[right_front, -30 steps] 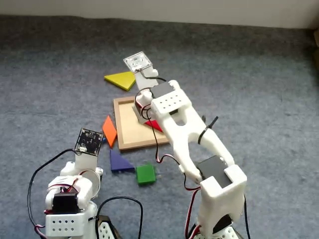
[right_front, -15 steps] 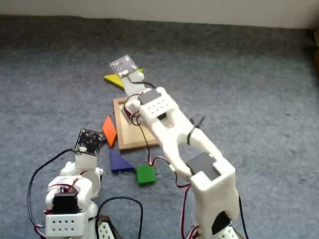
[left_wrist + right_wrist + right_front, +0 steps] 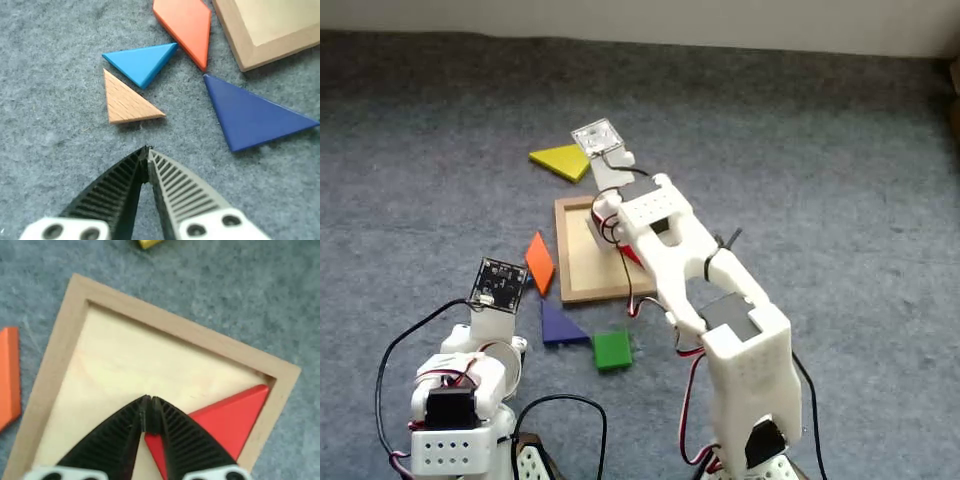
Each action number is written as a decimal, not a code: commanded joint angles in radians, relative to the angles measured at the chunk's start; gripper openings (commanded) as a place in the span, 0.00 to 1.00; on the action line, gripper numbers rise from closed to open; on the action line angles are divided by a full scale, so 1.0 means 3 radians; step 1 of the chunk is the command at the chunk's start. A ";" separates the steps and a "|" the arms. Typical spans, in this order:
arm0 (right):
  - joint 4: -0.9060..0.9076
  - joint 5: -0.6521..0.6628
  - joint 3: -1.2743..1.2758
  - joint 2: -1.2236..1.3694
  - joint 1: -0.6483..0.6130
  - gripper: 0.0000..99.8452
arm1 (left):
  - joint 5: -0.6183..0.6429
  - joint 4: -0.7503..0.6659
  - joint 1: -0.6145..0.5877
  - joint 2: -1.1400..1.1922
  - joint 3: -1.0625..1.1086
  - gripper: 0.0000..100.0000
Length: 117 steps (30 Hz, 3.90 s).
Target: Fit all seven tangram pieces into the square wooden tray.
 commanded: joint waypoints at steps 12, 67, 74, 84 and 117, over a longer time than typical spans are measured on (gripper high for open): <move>0.0514 0.0010 0.0238 -0.1215 0.0146 0.02 | -0.0010 0.0015 0.0023 -0.0013 0.0064 0.01; 0.0565 0.0036 0.6135 -0.7725 0.1291 0.02 | -0.0015 0.0015 0.0130 -0.0013 -0.0003 0.01; 0.0586 0.0036 0.6171 -0.7731 0.1302 0.02 | -0.0261 -0.0639 -0.0274 -0.0013 -0.0785 0.01; 0.0586 0.0036 0.6171 -0.7710 0.1302 0.02 | -0.1038 -0.0803 -0.0263 0.0064 -0.1368 0.02; 0.0591 0.0036 0.6171 -0.7700 0.1302 0.02 | -0.1493 0.0230 0.0504 0.7751 -0.7772 0.27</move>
